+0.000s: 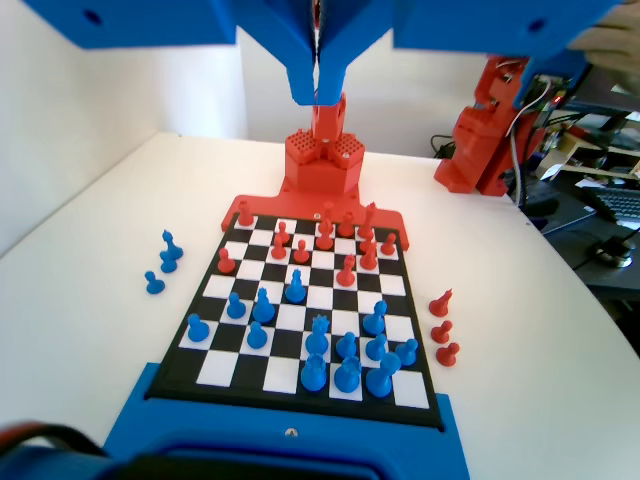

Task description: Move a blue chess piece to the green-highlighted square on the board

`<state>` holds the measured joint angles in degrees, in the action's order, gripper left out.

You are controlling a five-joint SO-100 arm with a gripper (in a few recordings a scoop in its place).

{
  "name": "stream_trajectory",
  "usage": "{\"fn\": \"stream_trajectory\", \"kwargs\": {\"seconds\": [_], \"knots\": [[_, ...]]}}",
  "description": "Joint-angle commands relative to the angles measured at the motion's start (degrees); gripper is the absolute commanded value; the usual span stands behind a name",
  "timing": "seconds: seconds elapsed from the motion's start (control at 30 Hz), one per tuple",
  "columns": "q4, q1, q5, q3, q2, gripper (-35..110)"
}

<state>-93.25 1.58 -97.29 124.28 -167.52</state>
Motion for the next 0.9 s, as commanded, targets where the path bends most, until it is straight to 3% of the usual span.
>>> {"fn": "stream_trajectory", "kwargs": {"seconds": [0.0, 0.87], "knots": [[1.7, 1.1, 0.1, 0.4, -2.5, 1], [3.0, 0.5, 0.1, 0.7, -7.5, 1]]}}
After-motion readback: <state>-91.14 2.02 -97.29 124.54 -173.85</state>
